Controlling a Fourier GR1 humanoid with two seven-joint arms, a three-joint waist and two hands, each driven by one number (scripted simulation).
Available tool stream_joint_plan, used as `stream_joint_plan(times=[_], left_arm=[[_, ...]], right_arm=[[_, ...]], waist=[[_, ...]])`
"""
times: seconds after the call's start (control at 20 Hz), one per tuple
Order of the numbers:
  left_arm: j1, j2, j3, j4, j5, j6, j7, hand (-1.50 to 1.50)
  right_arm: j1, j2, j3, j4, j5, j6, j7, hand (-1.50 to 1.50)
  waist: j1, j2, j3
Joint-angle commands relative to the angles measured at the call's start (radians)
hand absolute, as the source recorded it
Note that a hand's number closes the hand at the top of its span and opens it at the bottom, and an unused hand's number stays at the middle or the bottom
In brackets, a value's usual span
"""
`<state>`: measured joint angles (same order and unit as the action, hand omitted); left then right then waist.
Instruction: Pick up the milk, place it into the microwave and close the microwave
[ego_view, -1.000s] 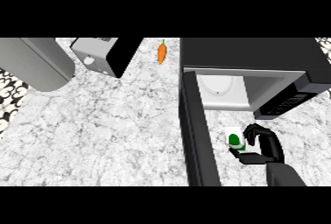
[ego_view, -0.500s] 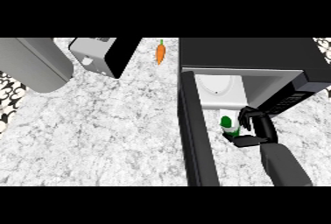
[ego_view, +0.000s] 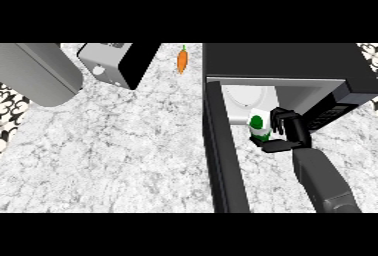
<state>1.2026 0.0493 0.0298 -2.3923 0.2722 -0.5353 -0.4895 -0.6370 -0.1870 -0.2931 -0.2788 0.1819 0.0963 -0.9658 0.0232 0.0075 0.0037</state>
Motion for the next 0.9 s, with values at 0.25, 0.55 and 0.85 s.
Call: stream_joint_plan(times=[0.25,0.55,0.85], left_arm=[[-0.076,0.010,-0.001,-0.047,0.056,0.005,0.021,-1.50],[-0.100,0.027,0.017,-0.037,0.065,-0.006,0.008,-1.50],[-0.144,0.031,0.024,-0.016,0.058,0.012,0.025,-1.50]], right_arm=[[-0.203,-0.091,0.000,0.043,0.014,-0.040,0.145,1.50],[-0.203,-0.108,0.024,0.036,0.048,-0.239,0.130,1.50],[-0.216,-0.133,0.012,0.052,0.028,-0.289,0.147,1.50]], waist=[[0.047,0.018,0.000],[0.081,0.024,-0.002],[0.091,0.035,-0.002]])
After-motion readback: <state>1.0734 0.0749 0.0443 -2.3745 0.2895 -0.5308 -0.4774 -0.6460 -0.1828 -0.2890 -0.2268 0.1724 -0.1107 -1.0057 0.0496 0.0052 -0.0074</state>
